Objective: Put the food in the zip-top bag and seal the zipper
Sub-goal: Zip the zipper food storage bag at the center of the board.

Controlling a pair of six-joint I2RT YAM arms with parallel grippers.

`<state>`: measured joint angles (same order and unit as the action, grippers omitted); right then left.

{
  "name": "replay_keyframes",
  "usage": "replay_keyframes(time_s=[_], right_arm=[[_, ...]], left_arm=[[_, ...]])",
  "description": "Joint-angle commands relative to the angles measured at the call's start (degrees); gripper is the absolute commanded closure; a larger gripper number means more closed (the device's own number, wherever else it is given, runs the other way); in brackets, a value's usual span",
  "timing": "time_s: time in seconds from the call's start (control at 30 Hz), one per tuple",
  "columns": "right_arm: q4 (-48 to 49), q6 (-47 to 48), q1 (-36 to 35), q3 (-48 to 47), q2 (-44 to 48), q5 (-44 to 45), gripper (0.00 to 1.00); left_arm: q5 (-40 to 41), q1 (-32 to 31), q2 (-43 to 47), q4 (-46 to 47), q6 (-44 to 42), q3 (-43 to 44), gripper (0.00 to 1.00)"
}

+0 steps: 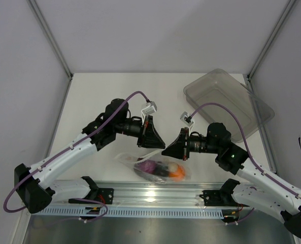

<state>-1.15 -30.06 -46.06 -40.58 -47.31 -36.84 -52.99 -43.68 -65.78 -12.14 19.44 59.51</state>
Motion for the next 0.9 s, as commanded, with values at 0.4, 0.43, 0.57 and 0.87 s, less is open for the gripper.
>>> replay_keyframes(time_s=[0.4, 0.43, 0.57, 0.87], right_arm=[[2.82, -0.96, -0.34, -0.56, -0.42, 2.30, 1.00], [2.82, -1.05, -0.26, -0.56, -0.42, 2.39, 1.00], [2.82, -1.22, -0.25, -0.73, -0.42, 2.74, 1.00], [1.50, -2.10, -0.61, -1.26, 0.90, 8.00, 1.00]], left_arm=[[-2.03, 0.26, 0.65, -1.13, -2.13, -0.44, 0.80], [-1.94, 0.26, 0.74, -1.13, -2.21, -0.44, 0.81], [-2.11, 0.26, 0.92, -1.22, -2.22, -0.53, 0.89], [0.16, 0.26, -0.75, -4.46, -2.13, 0.87, 0.99]])
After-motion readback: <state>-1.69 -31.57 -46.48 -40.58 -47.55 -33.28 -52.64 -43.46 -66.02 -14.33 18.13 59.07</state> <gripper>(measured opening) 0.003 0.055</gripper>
